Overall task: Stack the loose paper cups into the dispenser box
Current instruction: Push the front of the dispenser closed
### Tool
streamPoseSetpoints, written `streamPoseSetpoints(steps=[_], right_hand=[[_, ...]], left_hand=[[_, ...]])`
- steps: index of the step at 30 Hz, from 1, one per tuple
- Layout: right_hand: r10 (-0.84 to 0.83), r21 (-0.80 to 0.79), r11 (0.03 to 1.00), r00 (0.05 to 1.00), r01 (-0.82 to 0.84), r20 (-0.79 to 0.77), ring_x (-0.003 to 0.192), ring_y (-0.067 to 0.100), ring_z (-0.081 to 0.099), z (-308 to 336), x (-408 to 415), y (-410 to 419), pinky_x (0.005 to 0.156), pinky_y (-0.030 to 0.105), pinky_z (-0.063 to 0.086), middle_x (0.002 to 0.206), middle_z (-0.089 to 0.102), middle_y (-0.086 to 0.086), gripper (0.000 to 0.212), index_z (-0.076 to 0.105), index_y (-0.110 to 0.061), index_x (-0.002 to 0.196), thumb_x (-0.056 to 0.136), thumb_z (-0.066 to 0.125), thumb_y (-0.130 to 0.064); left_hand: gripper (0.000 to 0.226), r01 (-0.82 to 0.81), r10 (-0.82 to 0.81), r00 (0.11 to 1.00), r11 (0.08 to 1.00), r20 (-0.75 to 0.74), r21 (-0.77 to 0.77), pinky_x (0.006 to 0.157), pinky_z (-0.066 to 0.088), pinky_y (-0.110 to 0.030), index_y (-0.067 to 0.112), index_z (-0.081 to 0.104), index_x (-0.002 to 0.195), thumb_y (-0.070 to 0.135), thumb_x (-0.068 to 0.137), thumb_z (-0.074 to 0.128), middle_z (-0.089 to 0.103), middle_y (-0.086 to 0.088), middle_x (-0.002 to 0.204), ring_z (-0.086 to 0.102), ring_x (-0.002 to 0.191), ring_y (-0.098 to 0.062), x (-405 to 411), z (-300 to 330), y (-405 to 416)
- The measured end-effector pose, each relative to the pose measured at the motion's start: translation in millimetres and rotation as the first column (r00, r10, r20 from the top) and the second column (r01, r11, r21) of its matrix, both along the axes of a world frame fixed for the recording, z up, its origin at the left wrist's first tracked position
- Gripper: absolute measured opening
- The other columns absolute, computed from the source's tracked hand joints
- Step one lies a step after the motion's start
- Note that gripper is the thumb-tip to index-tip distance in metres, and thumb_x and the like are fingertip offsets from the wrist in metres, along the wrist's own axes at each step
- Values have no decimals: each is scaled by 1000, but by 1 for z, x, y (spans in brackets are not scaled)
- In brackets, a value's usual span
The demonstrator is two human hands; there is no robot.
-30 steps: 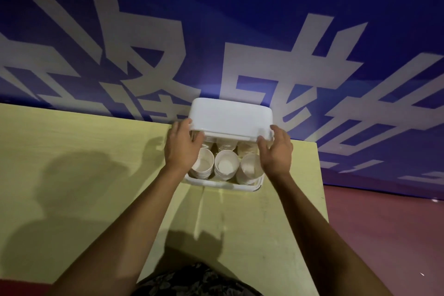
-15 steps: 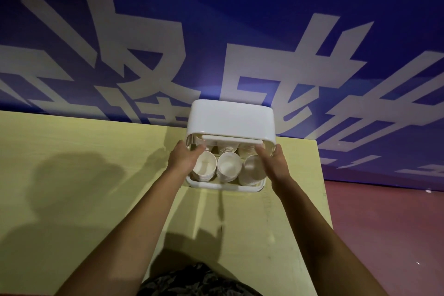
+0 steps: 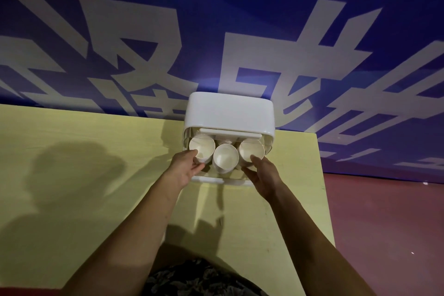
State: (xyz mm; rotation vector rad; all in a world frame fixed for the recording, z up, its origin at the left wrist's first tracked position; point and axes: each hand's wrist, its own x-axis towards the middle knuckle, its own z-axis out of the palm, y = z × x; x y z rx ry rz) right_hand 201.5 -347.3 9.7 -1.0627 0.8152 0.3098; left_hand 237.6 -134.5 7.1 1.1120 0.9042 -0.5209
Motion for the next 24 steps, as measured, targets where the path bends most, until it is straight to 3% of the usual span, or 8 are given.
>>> streamPoseSetpoints(steps=[4, 7, 11, 15, 19, 21, 22, 24], right_hand=[[71, -43, 996, 995, -74, -69, 100, 17, 61, -4, -15, 10, 84, 30, 54, 126, 56, 11, 47, 47, -5, 135, 93, 63, -16], [81, 132, 989, 988, -63, -130, 112, 25, 59, -10, -28, 27, 96, 35, 52, 125, 53, 10, 46, 54, -5, 128, 88, 71, -20], [21, 300, 954, 995, 10, -98, 107, 26, 60, -9, -18, 47, 100, 34, 50, 120, 57, 17, 42, 53, -1, 130, 92, 65, -12], [-32, 262, 964, 998, 45, -55, 109, 23, 56, -9, -2, 54, 100, 35, 49, 118, 61, 13, 29, 57, -9, 124, 96, 57, -6], [-8, 190, 981, 994, 29, -106, 99, 20, 60, -5, 0, 56, 89, 30, 56, 110, 60, 12, 37, 55, -8, 129, 94, 63, -16], [91, 129, 989, 983, -70, -158, 93, 21, 62, 5, -8, 51, 86, 32, 57, 103, 57, 8, 36, 57, -10, 123, 91, 67, -26], [142, 72, 989, 972, -131, -185, 95, 22, 64, 9, -14, 46, 87, 35, 57, 104, 57, 9, 34, 58, -12, 118, 90, 68, -30], [143, -96, 982, 970, -164, -199, 92, 23, 66, 19, -24, 32, 81, 38, 58, 103, 64, 11, 30, 61, -10, 105, 88, 69, -33]], left_hand=[[24, 7, -7, 1000, 1000, -16, -14, 94, 49, -43, 4, 51, 119, 13, 97, 53, 52, -19, 108, 54, 100, -35, -2, 2, -1], [24, 25, -25, 1000, 999, 12, -30, 96, 48, -44, 11, 51, 121, 13, 97, 51, 51, -16, 110, 55, 102, -37, -4, 3, 0], [30, 34, -33, 999, 999, 33, -17, 99, 48, -44, 12, 52, 128, 10, 97, 49, 51, -14, 115, 55, 112, -40, -4, 6, 3], [32, 41, -41, 998, 999, 50, 11, 94, 51, -39, 9, 54, 128, 6, 97, 50, 54, -14, 116, 57, 107, -38, -3, 7, 4], [23, 52, -54, 997, 998, 50, 31, 90, 51, -38, 7, 55, 119, 11, 97, 53, 56, -13, 107, 58, 104, -36, -5, 11, 4], [21, 97, -103, 994, 980, 30, 172, 83, 51, -38, 10, 53, 113, 19, 95, 57, 55, -11, 99, 57, 91, -30, -7, 17, 2], [28, 141, -160, 986, 937, 35, 318, 83, 49, -38, 10, 52, 116, 23, 93, 59, 56, -12, 105, 55, 91, -28, -8, 19, 3], [54, 223, -327, 944, 724, 39, 653, 94, 44, -39, 7, 44, 136, 32, 91, 58, 50, -12, 134, 53, 114, -31, -10, 24, 6]])
